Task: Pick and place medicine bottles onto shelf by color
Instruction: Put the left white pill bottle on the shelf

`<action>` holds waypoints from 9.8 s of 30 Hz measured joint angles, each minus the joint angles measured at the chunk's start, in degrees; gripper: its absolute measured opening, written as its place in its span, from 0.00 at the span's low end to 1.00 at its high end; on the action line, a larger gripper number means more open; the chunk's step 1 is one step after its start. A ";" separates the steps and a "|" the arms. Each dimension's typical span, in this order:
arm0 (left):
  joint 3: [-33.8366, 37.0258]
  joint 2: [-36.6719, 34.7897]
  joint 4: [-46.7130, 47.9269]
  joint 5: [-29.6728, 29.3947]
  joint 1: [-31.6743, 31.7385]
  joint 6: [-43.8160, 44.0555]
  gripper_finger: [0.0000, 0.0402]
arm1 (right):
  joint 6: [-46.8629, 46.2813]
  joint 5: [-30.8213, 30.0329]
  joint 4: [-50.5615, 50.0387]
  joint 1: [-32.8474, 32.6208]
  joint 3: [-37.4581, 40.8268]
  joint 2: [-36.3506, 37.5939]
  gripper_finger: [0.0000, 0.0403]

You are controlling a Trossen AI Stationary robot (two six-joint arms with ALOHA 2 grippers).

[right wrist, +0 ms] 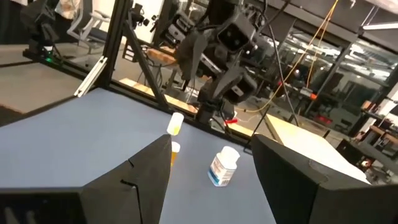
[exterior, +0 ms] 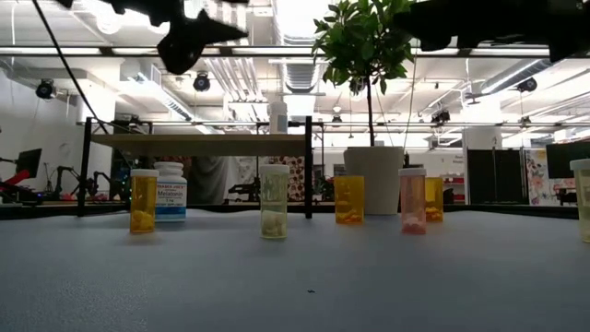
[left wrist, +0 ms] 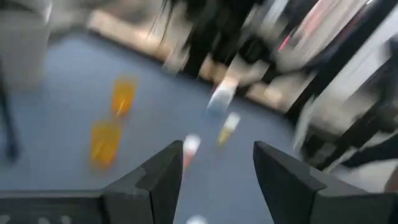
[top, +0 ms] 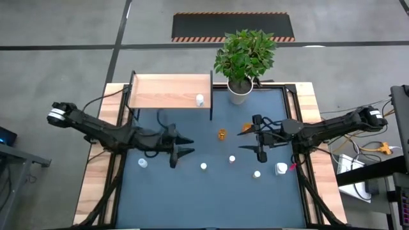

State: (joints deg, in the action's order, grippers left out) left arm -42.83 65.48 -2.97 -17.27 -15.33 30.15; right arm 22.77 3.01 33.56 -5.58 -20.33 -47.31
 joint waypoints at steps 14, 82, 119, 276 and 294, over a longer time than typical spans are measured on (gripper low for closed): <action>-25.66 15.78 64.01 -1.31 2.39 3.94 0.48 | 2.32 -0.04 -0.60 0.00 1.85 1.67 0.53; -17.09 15.71 50.87 8.70 11.68 -8.79 0.44 | 5.17 -1.70 -5.02 0.00 1.00 4.81 0.53; -48.67 5.59 84.41 -0.25 31.77 -53.89 0.41 | 4.65 -1.49 -4.98 -0.01 1.00 4.79 0.53; -44.91 24.40 89.30 -19.04 36.50 -33.44 0.00 | 3.84 -1.62 -5.83 -0.01 1.00 4.80 0.53; -44.76 24.36 93.00 -18.90 39.08 -33.48 0.00 | 3.81 -1.60 -5.83 -0.02 1.00 4.81 0.53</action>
State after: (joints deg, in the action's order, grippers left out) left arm -87.59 89.84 90.03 -36.16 23.75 -3.33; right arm 26.59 1.41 27.73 -5.61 -19.33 -42.50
